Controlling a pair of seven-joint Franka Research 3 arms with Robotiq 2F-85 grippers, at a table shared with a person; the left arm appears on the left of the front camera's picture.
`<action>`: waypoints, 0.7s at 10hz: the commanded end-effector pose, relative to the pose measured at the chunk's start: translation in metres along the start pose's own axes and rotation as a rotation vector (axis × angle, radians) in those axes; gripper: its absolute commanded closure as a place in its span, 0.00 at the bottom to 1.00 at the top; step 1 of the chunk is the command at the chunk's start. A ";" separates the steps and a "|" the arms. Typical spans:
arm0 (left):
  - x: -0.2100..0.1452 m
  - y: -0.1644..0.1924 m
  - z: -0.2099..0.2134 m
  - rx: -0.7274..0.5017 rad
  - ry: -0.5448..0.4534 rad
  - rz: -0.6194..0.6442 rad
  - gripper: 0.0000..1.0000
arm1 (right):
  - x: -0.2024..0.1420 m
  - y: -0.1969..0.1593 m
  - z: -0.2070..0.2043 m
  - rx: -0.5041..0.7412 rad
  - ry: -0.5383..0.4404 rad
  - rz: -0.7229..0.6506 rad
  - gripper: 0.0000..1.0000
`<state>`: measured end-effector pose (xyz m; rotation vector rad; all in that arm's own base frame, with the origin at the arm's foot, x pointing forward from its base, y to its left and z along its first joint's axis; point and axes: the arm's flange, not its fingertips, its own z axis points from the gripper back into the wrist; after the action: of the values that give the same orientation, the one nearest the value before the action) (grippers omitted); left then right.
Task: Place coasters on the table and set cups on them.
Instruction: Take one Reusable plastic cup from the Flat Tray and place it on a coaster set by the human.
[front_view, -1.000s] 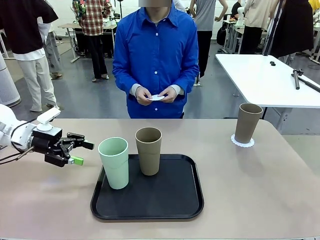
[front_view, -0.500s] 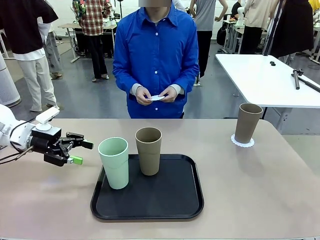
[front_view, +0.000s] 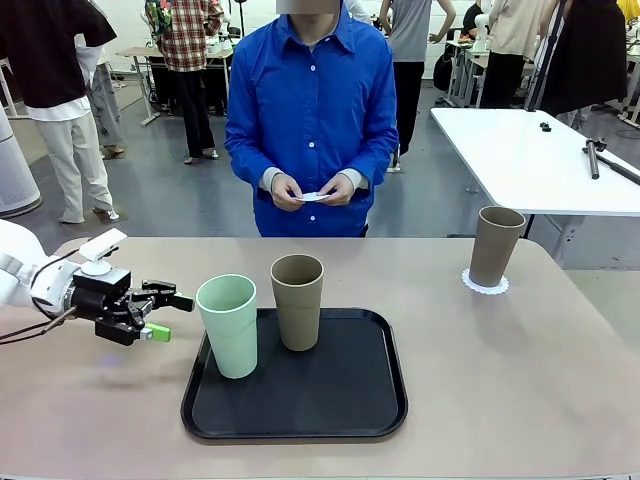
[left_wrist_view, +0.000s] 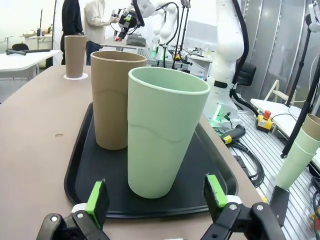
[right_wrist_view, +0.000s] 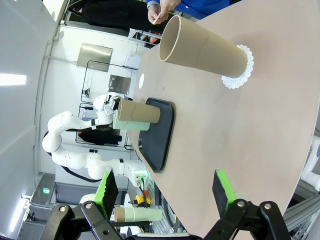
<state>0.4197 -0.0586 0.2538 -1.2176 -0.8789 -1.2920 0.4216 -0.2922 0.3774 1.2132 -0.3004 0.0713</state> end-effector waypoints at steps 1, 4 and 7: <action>-0.004 0.006 -0.004 0.015 -0.062 -0.073 0.00 | 0.000 0.000 0.000 -0.005 0.002 -0.003 0.00; -0.012 0.013 -0.016 0.029 -0.088 -0.117 0.00 | 0.000 0.000 0.000 -0.005 0.002 -0.003 0.00; -0.015 0.020 -0.028 0.000 -0.085 -0.083 0.00 | 0.000 0.000 0.000 -0.005 0.002 -0.003 0.00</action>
<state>0.4304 -0.0769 0.2325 -1.2496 -0.9763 -1.3077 0.4216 -0.2922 0.3774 1.2132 -0.3004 0.0713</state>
